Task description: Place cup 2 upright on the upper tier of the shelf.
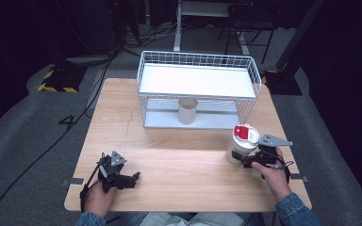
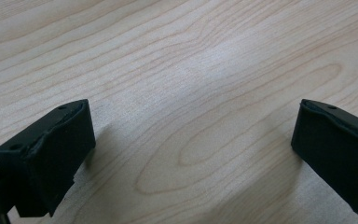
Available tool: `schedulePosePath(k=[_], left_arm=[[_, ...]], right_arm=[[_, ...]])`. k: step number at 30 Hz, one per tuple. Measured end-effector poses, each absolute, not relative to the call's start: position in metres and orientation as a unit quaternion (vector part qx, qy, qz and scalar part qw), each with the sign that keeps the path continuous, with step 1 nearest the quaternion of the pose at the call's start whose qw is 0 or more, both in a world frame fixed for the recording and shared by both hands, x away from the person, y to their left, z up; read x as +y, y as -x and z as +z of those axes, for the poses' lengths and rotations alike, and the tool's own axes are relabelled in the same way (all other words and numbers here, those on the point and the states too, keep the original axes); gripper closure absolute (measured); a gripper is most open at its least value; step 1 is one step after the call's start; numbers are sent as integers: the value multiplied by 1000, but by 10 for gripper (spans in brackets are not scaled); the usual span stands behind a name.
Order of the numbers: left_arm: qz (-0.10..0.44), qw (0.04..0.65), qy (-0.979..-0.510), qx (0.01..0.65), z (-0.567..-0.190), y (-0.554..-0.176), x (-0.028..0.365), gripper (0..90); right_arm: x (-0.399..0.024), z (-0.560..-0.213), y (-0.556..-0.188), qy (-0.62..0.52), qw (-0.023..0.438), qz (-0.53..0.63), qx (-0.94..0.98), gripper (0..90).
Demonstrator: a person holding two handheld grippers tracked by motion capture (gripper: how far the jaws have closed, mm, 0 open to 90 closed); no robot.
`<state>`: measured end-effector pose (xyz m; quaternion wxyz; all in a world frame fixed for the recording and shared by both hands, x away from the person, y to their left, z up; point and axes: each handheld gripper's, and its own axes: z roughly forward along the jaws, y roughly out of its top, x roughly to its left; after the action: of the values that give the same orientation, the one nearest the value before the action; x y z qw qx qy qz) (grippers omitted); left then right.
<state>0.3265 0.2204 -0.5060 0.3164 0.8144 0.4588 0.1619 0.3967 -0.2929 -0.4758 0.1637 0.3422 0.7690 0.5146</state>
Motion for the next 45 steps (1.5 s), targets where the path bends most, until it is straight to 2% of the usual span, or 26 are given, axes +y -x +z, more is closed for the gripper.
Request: schedulePosePath(k=[2, 4, 30, 45], left_arm=[[163, 316, -815, 457, -506, -328, 220, 0], [165, 313, -816, 457, -506, -329, 220, 0], [165, 313, -816, 457, -506, -329, 220, 0], [164, 315, -815, 458, -506, -329, 220, 0]], right_arm=[[-293, -476, -397, -341, 166, 515, 769, 47], [-294, -477, -395, -338, 178, 514, 768, 117], [-296, -477, -392, -330, 186, 515, 769, 135], [-300, -452, -388, -320, 197, 527, 762, 134]])
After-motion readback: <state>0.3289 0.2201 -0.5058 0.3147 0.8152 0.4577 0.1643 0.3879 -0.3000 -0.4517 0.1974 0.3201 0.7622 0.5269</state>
